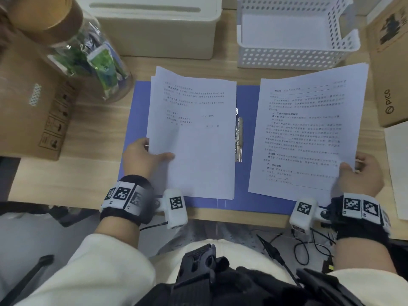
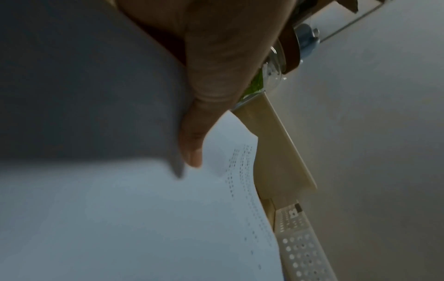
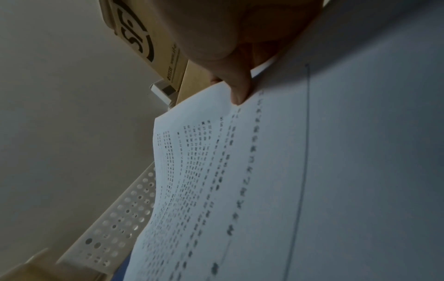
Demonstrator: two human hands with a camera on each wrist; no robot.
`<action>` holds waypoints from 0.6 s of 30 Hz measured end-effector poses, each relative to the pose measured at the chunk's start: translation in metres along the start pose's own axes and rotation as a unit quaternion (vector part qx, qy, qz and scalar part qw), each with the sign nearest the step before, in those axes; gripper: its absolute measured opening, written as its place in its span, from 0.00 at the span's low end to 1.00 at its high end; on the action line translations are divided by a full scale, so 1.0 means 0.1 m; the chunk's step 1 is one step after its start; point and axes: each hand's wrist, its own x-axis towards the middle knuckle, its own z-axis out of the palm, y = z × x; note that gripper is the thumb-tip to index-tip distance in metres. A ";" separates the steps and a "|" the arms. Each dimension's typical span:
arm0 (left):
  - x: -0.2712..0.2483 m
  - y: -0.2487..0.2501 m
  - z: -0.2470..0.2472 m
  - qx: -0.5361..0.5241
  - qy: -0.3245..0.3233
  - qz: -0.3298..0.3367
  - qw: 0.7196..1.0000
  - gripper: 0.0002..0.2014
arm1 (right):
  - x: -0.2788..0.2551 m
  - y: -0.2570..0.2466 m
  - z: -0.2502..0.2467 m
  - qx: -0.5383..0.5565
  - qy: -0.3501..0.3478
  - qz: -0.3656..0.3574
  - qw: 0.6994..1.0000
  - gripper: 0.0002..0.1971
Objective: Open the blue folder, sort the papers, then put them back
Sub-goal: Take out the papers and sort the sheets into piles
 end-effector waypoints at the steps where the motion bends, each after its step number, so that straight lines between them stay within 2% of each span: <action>1: 0.01 -0.02 -0.03 -0.011 -0.001 0.002 1.000 0.19 | 0.00 0.00 0.00 0.002 0.003 0.004 1.000 0.15; 11: 0.07 -0.15 -0.08 -0.032 0.038 0.046 0.998 0.16 | -0.02 0.13 0.06 0.015 0.010 0.016 1.000 0.16; 14: 0.06 -0.17 -0.13 -0.056 0.067 0.056 0.995 0.08 | -0.03 0.14 0.05 0.024 0.011 0.019 0.999 0.15; 18: 0.03 -0.09 -0.32 -0.089 0.125 0.114 0.982 0.02 | -0.02 0.15 0.00 0.068 0.028 0.032 0.997 0.17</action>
